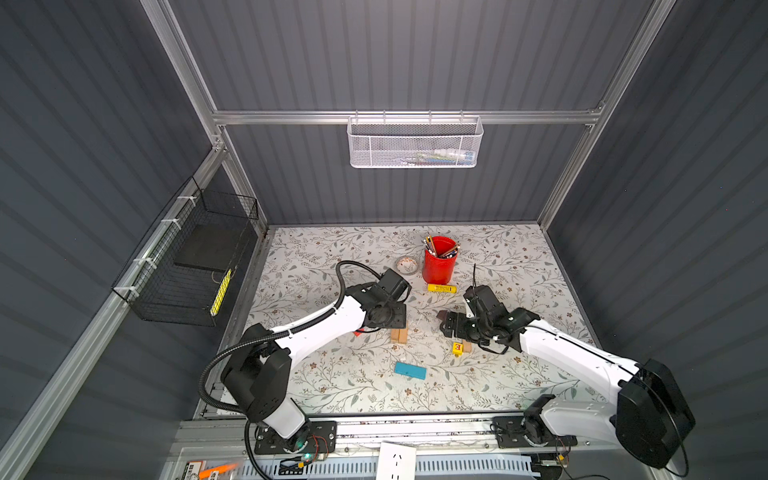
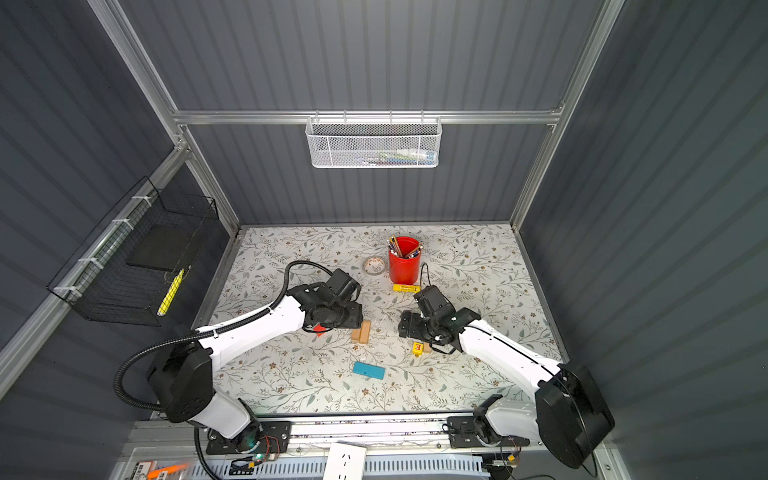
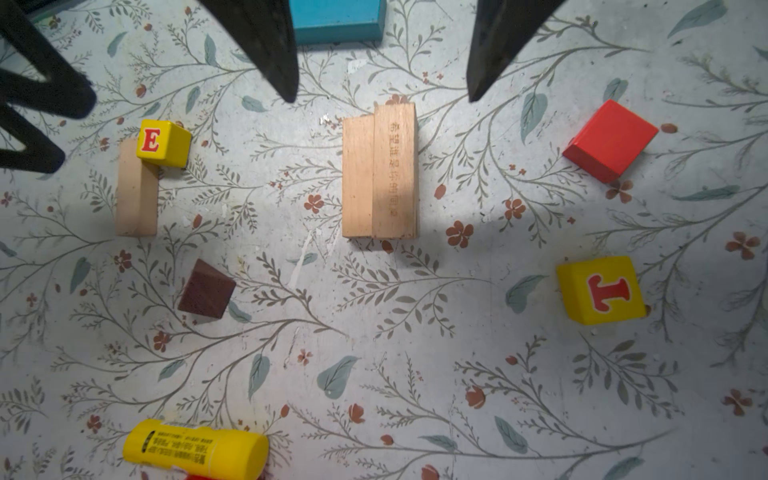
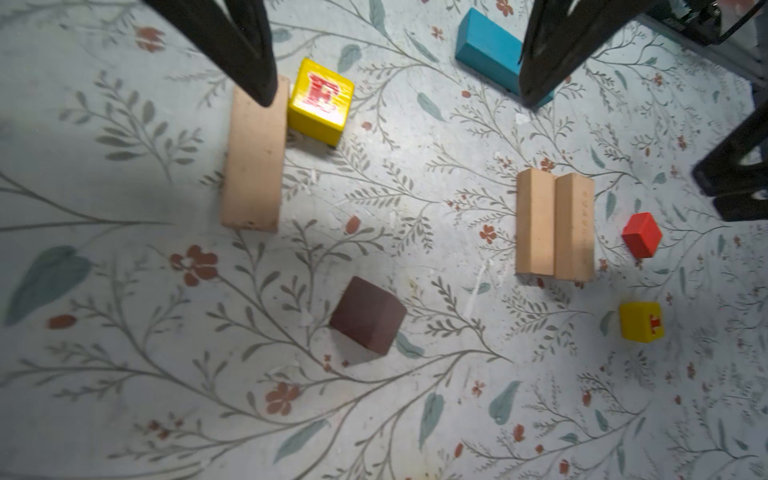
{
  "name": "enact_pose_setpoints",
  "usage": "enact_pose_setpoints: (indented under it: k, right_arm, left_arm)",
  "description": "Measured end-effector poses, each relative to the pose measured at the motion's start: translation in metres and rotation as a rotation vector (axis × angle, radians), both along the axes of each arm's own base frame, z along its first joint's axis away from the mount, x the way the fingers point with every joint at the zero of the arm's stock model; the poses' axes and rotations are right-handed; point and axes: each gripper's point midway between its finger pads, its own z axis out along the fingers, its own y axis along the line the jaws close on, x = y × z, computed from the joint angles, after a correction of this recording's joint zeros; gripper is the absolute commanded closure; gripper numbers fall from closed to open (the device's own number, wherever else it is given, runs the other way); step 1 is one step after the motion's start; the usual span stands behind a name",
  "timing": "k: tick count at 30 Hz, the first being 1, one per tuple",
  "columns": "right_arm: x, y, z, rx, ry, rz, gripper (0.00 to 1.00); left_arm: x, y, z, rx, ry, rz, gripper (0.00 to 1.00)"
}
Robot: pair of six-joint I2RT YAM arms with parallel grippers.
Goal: Build the wood block tower
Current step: 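Hold bar 14 with the left gripper while the right gripper moves over a small bar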
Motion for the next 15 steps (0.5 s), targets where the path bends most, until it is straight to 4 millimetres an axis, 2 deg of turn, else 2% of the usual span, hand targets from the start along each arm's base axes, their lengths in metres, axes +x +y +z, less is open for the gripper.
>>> enact_pose_setpoints:
  k: [8, 15]
  right_arm:
    - [-0.014, -0.031, -0.016, -0.129, 0.062, -0.048, 0.09]
    - [-0.024, -0.052, -0.042, -0.213, 0.141, -0.087, 0.13]
  left_arm:
    - [-0.003, 0.008, 0.007, -0.03, -0.068, -0.009, 0.2]
    - [-0.004, 0.011, 0.007, -0.059, -0.115, -0.012, 0.05]
